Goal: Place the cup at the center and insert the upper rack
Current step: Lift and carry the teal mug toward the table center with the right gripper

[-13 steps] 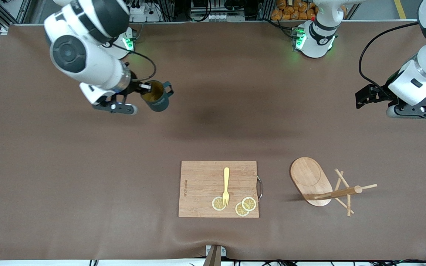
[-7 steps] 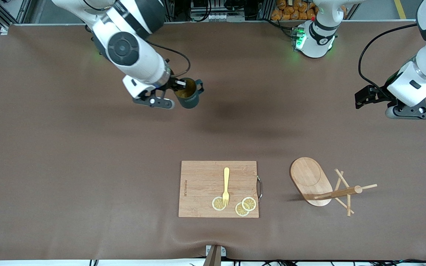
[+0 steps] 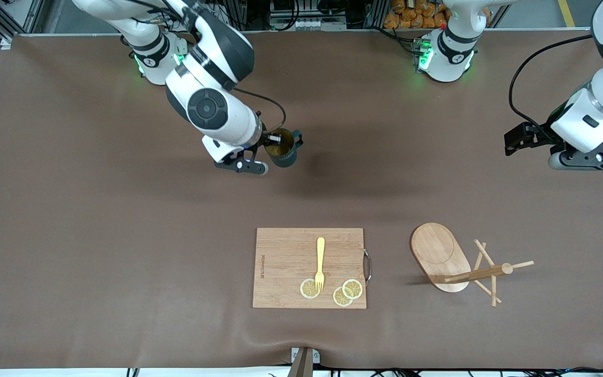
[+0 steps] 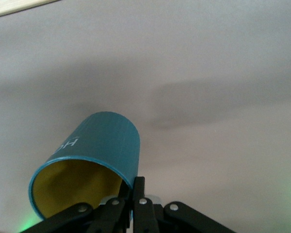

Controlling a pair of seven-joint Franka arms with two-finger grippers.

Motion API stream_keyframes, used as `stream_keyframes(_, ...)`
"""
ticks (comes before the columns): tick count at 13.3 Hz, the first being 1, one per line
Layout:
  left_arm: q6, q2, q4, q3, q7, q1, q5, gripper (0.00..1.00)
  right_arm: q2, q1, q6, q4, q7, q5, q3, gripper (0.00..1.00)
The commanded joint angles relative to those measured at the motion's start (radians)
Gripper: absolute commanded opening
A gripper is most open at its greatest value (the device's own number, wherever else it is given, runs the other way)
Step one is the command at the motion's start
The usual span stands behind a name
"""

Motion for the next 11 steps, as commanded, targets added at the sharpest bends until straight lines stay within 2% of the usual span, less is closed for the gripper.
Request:
stream_keyframes(1, 0.027, -0.007, -0.023, -0.007, -0.004, 0.008, 0.007, 1.00, 0.051, 0.033, 0.031, 0.018, 0.047, -0.049, -0.002, 0.00)
stream_keyframes(8, 0.052, -0.012, -0.063, -0.007, -0.004, 0.008, 0.007, 1.00, 0.153, 0.118, 0.135, 0.012, 0.096, -0.128, -0.044, 0.00)
stream_keyframes(11, 0.058, -0.012, -0.075, -0.007, -0.004, 0.008, 0.007, 1.00, 0.167, 0.170, 0.164, -0.001, 0.098, -0.135, -0.090, 0.00)
